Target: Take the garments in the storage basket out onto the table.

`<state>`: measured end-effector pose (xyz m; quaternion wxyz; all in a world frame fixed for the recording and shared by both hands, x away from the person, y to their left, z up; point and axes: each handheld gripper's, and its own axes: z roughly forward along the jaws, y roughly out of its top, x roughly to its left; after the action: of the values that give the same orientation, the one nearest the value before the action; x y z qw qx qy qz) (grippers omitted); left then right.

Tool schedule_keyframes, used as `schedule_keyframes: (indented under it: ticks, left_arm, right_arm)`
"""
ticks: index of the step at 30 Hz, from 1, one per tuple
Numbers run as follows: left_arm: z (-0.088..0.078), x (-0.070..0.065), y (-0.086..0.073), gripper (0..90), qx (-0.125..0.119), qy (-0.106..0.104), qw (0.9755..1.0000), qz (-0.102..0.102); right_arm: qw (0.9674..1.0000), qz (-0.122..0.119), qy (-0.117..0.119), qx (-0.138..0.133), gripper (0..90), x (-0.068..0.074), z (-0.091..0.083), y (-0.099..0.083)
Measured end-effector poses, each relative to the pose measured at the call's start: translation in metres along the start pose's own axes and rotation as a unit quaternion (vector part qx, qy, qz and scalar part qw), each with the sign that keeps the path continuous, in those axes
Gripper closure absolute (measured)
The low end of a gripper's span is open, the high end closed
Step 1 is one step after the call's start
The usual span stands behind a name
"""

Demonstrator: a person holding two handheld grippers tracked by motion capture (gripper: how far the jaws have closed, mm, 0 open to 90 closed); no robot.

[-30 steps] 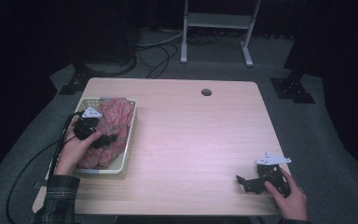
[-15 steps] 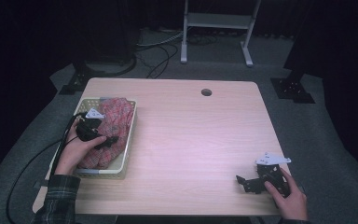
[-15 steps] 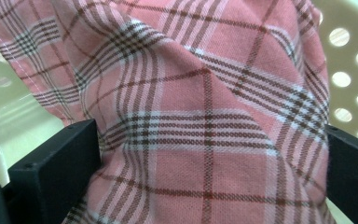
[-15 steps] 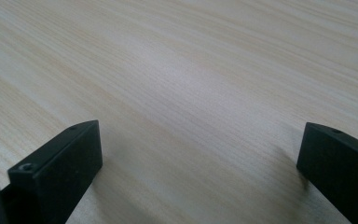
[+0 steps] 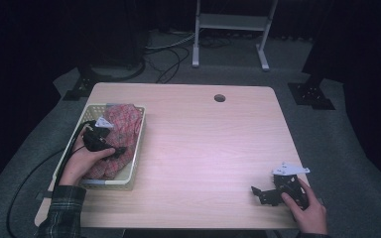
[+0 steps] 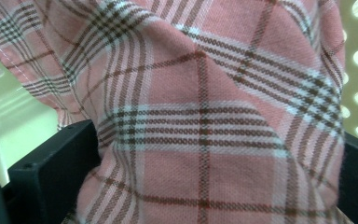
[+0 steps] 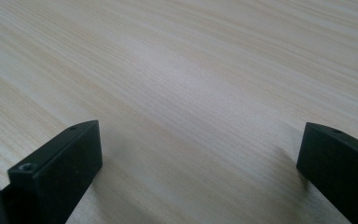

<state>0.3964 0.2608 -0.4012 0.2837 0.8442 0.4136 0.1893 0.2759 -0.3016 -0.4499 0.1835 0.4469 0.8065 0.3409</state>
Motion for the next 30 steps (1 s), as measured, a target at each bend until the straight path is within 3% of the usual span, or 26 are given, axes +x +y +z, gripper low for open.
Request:
schedule_keyframes:
  ticks: [5,14,18,30]
  left_arm:
    - [0.002,-0.001,0.0,4.0,0.013,0.0,0.9999,0.007]
    - [-0.004,0.001,0.0,29.6,0.016,-0.014,0.9996,0.018]
    - [-0.006,0.001,0.0,36.1,0.012,-0.014,0.9996,0.019]
    - [-0.015,0.002,0.001,37.8,-0.004,-0.021,0.9997,0.013]
  right_arm:
    - [1.0,0.0,0.0,0.0,0.0,0.0,0.0,0.0]
    - [1.0,0.0,0.0,0.0,0.0,0.0,0.0,0.0]
    - [1.0,0.0,0.0,0.0,0.0,0.0,0.0,0.0]
    - [1.0,0.0,0.0,0.0,0.0,0.0,0.0,0.0]
